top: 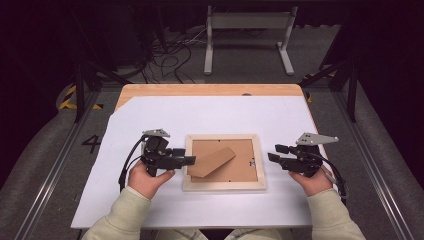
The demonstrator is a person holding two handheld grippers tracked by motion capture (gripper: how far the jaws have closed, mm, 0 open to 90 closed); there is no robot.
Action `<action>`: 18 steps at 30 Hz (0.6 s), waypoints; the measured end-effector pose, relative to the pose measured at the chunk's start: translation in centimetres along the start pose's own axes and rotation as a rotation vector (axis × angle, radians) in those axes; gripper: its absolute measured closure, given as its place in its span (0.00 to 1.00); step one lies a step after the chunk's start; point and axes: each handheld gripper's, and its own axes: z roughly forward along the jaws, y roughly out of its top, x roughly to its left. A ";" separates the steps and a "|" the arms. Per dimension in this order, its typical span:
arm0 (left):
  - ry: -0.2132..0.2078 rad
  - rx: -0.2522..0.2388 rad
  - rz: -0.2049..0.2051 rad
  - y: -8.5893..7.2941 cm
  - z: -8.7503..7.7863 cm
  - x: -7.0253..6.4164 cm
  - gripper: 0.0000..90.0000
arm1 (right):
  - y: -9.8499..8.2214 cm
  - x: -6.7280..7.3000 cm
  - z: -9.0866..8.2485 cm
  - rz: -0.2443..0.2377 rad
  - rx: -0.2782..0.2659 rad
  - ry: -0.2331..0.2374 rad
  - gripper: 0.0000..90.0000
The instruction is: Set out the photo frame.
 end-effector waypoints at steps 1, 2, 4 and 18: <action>-0.011 -0.003 -0.012 0.0 0.1 0.2 0.42 | 0.0 0.0 0.0 -0.001 0.002 -0.002 0.57; -0.021 -0.001 -0.023 0.0 0.2 0.4 0.42 | 0.0 0.0 0.0 0.000 0.003 -0.002 0.57; -0.034 0.011 -0.035 0.0 0.5 0.7 0.42 | -0.1 0.0 0.0 -0.001 0.004 -0.003 0.57; -0.073 0.074 -0.071 -0.2 2.2 1.4 0.42 | -0.3 0.0 -0.1 0.003 0.005 -0.010 0.56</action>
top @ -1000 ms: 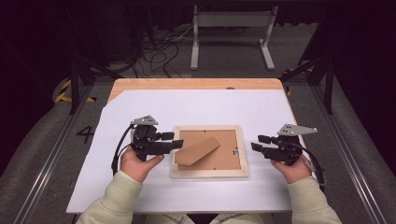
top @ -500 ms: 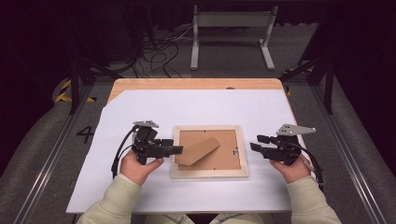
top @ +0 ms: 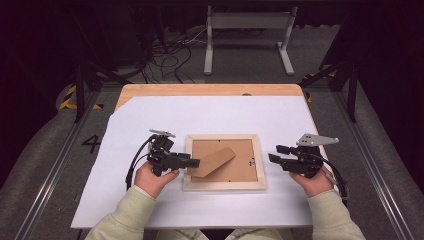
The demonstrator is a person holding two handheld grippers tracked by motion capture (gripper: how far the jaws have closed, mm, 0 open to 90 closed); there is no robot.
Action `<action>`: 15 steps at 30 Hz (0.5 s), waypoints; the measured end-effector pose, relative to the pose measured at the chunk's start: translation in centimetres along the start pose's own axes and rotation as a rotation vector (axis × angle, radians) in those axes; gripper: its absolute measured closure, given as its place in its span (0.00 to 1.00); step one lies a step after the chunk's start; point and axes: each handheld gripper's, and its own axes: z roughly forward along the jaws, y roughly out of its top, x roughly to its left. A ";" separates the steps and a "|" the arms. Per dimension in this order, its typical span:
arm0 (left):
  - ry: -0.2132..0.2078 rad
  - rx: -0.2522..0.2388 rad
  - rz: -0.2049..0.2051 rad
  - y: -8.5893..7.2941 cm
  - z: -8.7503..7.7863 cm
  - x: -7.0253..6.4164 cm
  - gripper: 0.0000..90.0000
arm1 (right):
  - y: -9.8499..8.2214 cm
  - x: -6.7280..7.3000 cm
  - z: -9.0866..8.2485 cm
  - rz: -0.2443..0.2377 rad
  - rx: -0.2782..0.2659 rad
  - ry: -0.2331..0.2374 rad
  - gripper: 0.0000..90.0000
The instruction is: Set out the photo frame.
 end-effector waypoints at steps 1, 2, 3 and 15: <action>-0.007 0.007 -0.004 0.0 0.3 0.0 0.42 | 0.0 0.0 0.0 0.000 -0.001 0.000 0.55; -0.008 0.013 -0.004 0.0 0.4 0.1 0.42 | 0.0 0.0 0.0 0.000 -0.001 0.000 0.55; -0.008 0.012 -0.002 0.0 0.5 0.1 0.42 | 0.0 0.0 0.0 0.001 -0.001 -0.001 0.55; -0.032 0.049 -0.006 0.0 1.6 0.2 0.42 | -0.1 0.0 -0.1 -0.008 -0.007 -0.008 0.55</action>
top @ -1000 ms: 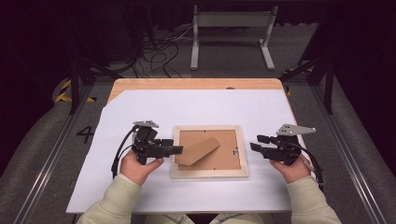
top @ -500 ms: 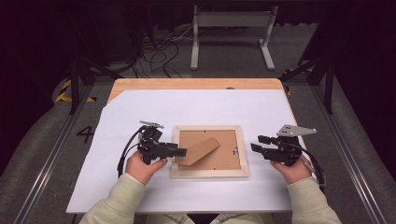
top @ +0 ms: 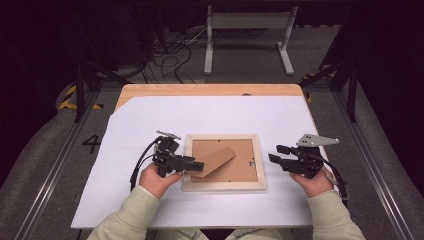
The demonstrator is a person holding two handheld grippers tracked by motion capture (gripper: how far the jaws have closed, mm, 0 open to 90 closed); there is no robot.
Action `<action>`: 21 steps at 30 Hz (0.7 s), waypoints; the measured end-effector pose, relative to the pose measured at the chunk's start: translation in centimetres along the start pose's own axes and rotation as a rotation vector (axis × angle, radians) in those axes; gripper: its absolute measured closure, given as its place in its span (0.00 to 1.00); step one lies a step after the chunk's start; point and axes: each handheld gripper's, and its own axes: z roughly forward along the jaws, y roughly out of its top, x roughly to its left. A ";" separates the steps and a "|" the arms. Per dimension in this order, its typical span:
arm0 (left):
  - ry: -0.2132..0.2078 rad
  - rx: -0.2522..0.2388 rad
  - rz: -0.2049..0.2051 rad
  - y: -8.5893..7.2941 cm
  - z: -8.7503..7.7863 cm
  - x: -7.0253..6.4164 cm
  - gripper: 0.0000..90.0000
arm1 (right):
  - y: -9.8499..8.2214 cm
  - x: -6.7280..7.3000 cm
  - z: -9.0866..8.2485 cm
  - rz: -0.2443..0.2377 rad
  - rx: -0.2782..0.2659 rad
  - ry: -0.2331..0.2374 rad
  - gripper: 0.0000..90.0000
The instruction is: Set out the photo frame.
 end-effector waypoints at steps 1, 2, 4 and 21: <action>-0.005 0.005 -0.003 0.0 0.1 0.0 0.42 | 0.0 0.0 -0.1 0.001 -0.002 0.000 0.55; -0.004 0.008 -0.003 0.0 0.1 0.0 0.42 | 0.0 0.0 -0.1 0.005 -0.004 -0.002 0.55; -0.011 0.015 0.002 0.0 0.3 0.0 0.42 | 0.0 0.0 -0.1 0.005 -0.004 -0.003 0.55; -0.086 0.060 -0.003 0.3 1.2 0.0 0.53 | -0.3 -0.1 -0.4 0.004 -0.006 -0.008 0.54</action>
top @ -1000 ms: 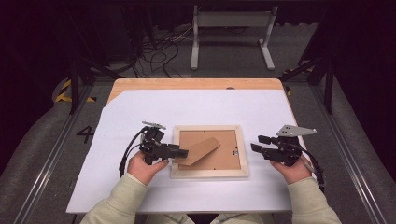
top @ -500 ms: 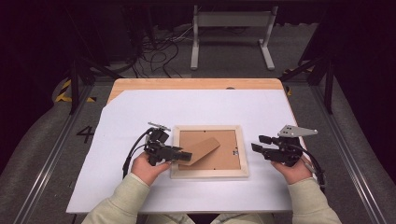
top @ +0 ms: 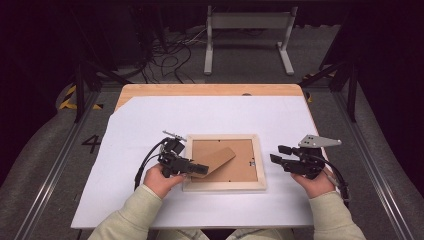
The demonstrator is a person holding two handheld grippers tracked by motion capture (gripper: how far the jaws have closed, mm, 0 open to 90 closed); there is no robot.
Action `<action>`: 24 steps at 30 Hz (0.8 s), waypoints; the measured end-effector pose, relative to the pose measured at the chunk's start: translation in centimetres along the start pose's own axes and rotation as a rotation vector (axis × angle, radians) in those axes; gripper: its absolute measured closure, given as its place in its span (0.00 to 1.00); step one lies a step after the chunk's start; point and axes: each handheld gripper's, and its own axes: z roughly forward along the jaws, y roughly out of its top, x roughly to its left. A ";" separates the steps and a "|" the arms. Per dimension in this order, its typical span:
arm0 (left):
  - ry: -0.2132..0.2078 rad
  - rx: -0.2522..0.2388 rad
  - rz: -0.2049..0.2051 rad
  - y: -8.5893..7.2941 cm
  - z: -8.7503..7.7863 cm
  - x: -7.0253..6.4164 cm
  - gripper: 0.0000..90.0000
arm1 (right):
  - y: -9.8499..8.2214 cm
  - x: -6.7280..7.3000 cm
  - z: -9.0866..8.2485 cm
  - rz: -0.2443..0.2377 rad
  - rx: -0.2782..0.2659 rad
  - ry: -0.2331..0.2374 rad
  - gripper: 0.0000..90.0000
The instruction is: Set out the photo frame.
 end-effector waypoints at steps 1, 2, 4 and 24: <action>-0.010 -0.001 -0.004 0.0 -0.1 0.1 0.54 | 0.0 0.0 0.0 0.001 0.000 -0.001 0.54; -0.010 -0.001 -0.004 0.0 -0.1 0.1 0.56 | 0.0 0.0 0.0 0.001 0.000 -0.001 0.54; -0.024 -0.007 -0.013 0.0 -0.1 0.1 0.57 | 0.0 0.0 0.0 0.002 0.000 0.001 0.54; -0.073 -0.045 0.017 -0.1 -0.9 -0.8 0.70 | 0.1 -0.2 -0.4 0.006 -0.018 -0.005 0.53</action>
